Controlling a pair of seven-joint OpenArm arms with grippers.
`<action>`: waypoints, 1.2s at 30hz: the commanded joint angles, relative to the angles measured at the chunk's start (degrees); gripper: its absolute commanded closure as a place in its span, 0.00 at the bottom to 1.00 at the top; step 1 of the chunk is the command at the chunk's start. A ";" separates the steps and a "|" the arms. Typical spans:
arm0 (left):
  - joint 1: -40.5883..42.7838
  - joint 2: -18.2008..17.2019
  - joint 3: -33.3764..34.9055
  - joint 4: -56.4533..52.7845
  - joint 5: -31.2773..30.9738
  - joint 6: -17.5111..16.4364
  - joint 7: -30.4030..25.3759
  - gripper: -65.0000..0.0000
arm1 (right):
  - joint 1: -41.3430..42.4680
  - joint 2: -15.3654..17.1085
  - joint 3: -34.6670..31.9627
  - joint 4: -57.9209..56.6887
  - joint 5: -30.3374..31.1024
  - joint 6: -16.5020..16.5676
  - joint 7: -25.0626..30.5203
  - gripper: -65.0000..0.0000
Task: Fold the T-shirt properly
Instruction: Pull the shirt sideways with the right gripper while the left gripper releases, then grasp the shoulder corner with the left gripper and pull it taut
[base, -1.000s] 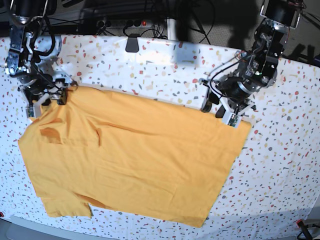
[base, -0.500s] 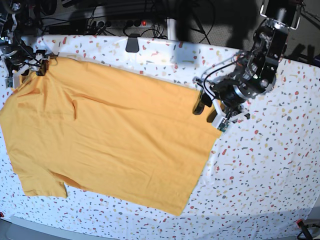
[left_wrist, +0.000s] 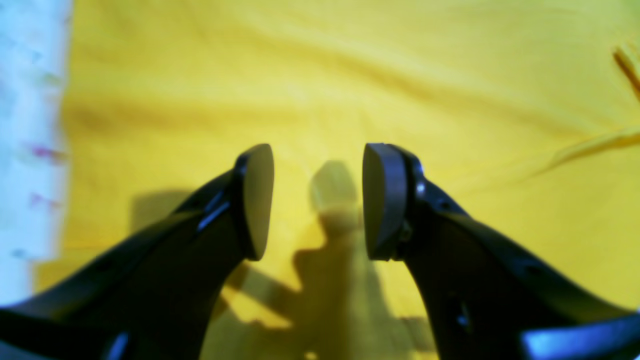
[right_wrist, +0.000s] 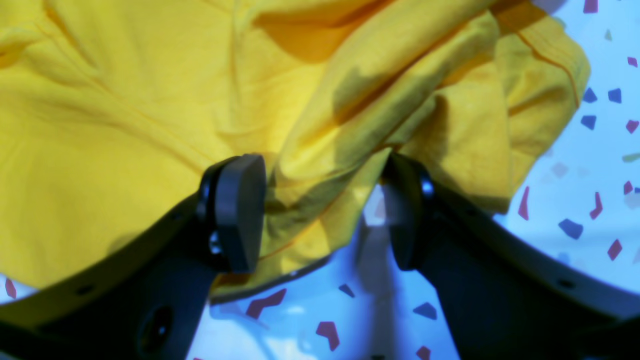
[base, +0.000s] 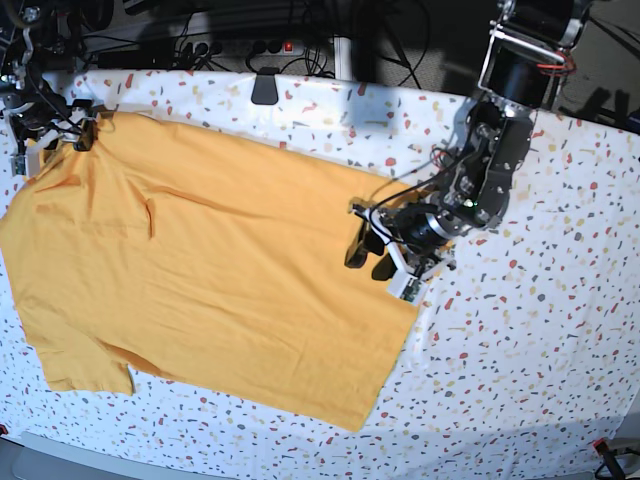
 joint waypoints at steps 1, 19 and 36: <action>-2.23 0.00 -0.31 -0.07 0.15 0.13 -2.56 0.58 | 0.15 0.92 0.39 0.90 0.39 0.20 0.00 0.46; 10.78 -13.88 -0.31 -0.98 -2.21 0.57 -3.43 0.58 | 0.13 0.94 0.39 2.54 0.42 0.20 0.04 0.46; 23.39 -17.00 -0.37 5.81 -2.16 0.63 0.26 0.58 | 0.15 1.11 0.39 6.54 0.48 0.17 -0.70 0.46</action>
